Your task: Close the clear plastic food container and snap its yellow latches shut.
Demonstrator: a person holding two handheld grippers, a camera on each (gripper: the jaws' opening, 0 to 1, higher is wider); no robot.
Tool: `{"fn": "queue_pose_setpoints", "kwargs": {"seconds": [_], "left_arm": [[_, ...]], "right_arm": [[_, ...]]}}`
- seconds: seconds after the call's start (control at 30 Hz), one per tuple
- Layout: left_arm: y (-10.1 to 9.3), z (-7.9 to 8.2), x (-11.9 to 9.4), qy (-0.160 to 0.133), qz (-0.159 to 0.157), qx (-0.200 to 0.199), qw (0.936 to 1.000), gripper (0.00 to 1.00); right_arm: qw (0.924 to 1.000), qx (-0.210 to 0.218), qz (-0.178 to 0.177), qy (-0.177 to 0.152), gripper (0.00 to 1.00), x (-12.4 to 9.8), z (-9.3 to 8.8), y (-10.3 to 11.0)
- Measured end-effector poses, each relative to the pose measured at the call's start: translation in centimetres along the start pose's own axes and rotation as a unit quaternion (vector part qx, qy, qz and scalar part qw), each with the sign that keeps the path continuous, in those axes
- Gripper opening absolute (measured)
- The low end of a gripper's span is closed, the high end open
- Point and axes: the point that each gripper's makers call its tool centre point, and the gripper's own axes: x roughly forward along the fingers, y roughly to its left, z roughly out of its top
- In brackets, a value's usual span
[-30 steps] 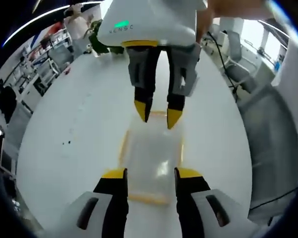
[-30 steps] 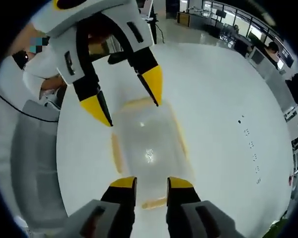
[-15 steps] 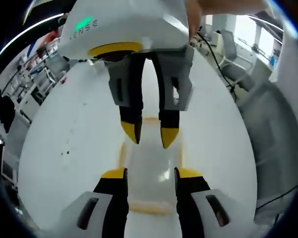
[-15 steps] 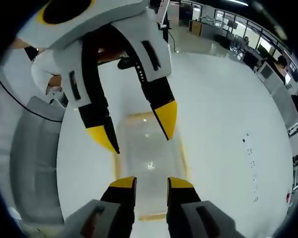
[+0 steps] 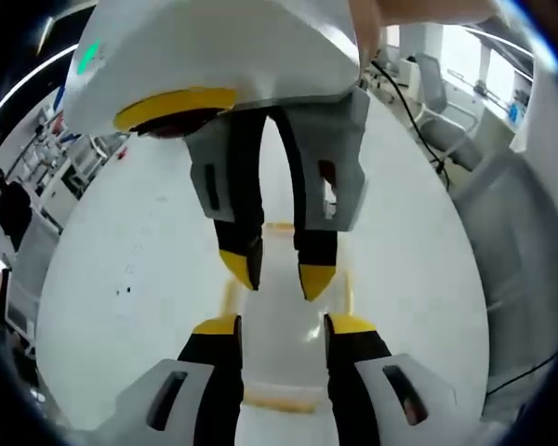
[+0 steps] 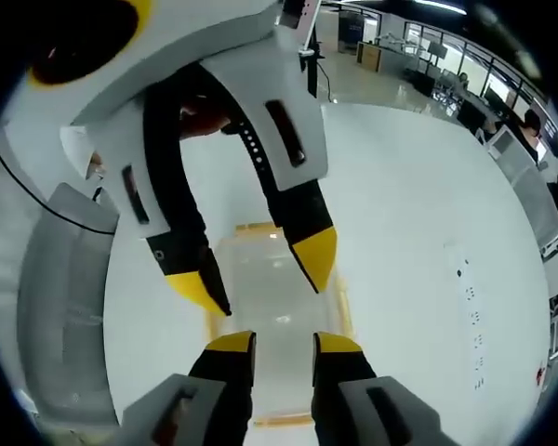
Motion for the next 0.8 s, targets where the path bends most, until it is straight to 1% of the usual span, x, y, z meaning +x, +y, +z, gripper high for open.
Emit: {"fn": "queue_pose_setpoints", "kwargs": {"seconds": [0.1, 0.2, 0.3, 0.47, 0.63, 0.8], "left_arm": [[0.2, -0.2, 0.1, -0.002, 0.008, 0.003, 1.0000, 0.32], [0.6, -0.7, 0.4, 0.008, 0.014, -0.006, 0.9999, 0.31], [0.5, -0.4, 0.5, 0.000, 0.009, -0.015, 0.9998, 0.32], [0.2, -0.2, 0.9, 0.000, 0.008, -0.016, 0.9998, 0.32], [0.0, -0.7, 1.4, 0.007, 0.008, -0.017, 0.9998, 0.33], [-0.6, -0.7, 1.4, 0.005, 0.004, -0.018, 0.9998, 0.34]], "right_arm": [[1.0000, 0.005, 0.000, 0.001, 0.21, 0.1, 0.0, -0.3], [1.0000, 0.005, -0.004, -0.003, 0.20, 0.0, 0.0, -0.6], [1.0000, 0.005, -0.006, -0.004, 0.20, 0.0, 0.0, -0.9], [0.9999, 0.008, -0.006, -0.008, 0.21, 0.2, 0.2, -1.2], [0.9998, 0.010, -0.011, -0.012, 0.21, 0.2, 0.3, -1.8], [0.9997, 0.012, -0.013, -0.016, 0.22, 0.0, 0.5, -2.2]]}}
